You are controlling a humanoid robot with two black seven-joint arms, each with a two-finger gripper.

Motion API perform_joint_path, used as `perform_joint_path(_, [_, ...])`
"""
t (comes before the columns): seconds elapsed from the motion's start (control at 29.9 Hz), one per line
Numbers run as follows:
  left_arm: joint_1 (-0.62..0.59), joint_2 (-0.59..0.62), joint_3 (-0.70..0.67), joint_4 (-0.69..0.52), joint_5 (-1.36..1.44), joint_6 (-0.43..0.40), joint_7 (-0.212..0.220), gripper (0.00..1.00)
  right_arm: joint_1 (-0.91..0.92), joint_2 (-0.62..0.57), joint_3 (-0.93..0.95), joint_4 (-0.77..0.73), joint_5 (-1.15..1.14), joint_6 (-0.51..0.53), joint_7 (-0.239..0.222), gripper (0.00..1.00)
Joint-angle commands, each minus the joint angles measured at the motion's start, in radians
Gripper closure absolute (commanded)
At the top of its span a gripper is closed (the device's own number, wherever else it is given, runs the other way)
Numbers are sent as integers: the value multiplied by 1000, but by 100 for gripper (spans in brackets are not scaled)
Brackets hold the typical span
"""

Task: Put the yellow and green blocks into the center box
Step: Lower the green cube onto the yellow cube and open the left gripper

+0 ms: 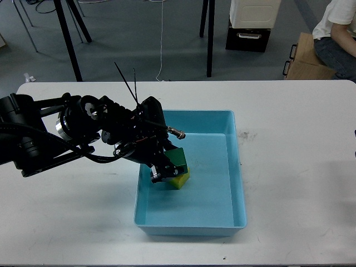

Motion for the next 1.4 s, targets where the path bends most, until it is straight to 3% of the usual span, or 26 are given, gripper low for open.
perform_joint_path(0.0, [1,0,-2,2,0,0,0,17,-1,0,-5,0,0,0,0,1])
perform_joint_path(0.2, [1,-5,-5,5,0,0,0,18,0,0,-8,-9,0,0,0,1])
perform_joint_path(0.23, [0,-8,-2,5,0,0,0,26,0,0,-8,-11,0,0,0,1])
perform_joint_path(0.3, [-5,-4,6,5,0,0,0,54,2,0,-6,-11,3,0,0,1])
perform_joint_path(0.33, [-6,-4,6,5,0,0,0,64,2,0,-6,-12,5,0,0,1])
perform_joint_path(0.4, [-5,-7,5,5,0,0,0,64,2,0,-5,-14,5,0,0,1])
perform_joint_path(0.47, [-3,-7,3,5,0,0,0,61,2,0,-6,-12,5,0,0,1])
perform_joint_path(0.6, [0,-8,-5,6,0,0,0,19,2,0,-8,-12,5,0,0,1])
perform_joint_path(0.94, [1,-8,-6,9,0,0,0,13,2,0,-8,-12,5,0,0,1])
perform_joint_path(1.1, [-9,10,-11,0,-9,0,0,0,2,0,-14,-9,5,0,2,1])
perform_joint_path(1.37, [-22,183,-57,-164,-180,0,0,0,56,0,-69,-9,0,6,2,1])
